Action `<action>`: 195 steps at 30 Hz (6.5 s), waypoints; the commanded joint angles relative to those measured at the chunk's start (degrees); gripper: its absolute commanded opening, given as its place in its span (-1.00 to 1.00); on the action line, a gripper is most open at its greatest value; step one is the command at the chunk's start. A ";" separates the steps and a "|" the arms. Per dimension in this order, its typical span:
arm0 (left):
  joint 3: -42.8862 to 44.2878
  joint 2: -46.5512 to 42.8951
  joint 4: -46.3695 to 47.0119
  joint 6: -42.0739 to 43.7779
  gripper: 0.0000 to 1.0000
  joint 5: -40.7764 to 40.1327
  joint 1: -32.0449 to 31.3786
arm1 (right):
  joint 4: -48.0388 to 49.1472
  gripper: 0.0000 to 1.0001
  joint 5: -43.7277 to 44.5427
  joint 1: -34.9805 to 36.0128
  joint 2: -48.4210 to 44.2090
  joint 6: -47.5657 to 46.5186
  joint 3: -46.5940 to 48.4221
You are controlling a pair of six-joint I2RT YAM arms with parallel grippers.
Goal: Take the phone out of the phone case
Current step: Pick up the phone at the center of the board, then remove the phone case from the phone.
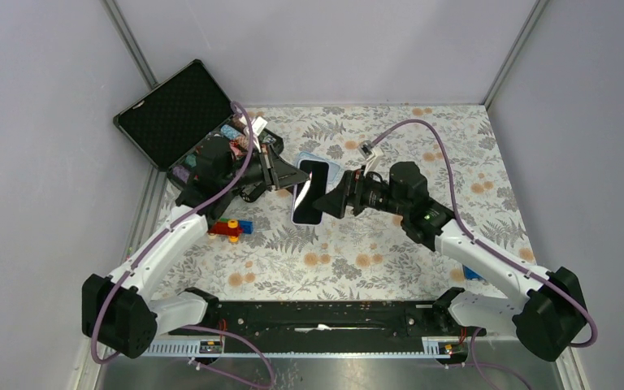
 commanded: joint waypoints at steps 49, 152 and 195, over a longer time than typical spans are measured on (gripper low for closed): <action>4.63 0.68 7.35 -2.30 -1.00 18.94 1.13 | 4.73 -0.62 -21.74 0.44 0.78 -5.13 4.63; -15.68 -4.13 56.74 -49.80 -1.00 -18.19 4.42 | 68.17 -1.00 7.13 -3.01 4.58 39.71 -8.32; -6.16 5.67 75.12 -65.03 -1.00 -20.13 4.11 | 69.41 0.53 8.57 -2.95 6.01 40.01 -7.97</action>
